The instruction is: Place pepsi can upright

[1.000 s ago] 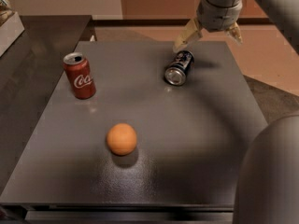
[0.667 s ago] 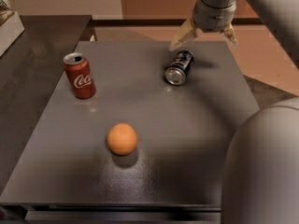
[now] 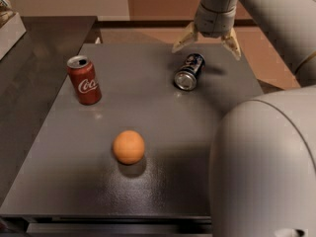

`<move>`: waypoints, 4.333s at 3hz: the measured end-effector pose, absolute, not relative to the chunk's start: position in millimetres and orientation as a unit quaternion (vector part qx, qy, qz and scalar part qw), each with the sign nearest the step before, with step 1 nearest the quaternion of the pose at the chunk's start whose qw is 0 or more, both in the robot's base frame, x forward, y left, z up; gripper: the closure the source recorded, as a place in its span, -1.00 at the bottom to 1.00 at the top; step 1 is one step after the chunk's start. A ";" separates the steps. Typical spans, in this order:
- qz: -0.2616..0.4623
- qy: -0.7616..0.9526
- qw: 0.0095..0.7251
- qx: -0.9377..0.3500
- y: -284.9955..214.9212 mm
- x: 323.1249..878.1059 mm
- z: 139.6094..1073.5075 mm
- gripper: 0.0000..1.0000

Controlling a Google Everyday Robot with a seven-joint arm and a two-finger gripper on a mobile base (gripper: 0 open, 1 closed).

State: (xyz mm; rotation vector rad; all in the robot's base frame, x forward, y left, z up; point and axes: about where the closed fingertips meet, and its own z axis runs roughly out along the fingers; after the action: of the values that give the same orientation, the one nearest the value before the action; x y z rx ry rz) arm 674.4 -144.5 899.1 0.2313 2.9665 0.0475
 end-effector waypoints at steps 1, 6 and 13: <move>0.012 0.990 0.067 0.122 -137.0 678.7 885.8 -1.00; -0.009 0.980 0.022 0.200 -113.5 684.2 844.3 0.31; 0.212 0.905 0.366 -0.040 -111.0 711.1 942.4 1.00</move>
Offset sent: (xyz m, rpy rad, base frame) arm -0.0096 0.0178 -0.0321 -0.0417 0.1522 -0.2308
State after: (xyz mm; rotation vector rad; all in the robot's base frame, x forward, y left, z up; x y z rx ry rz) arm 711.1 -111.0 942.4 -0.1027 2.3276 0.5440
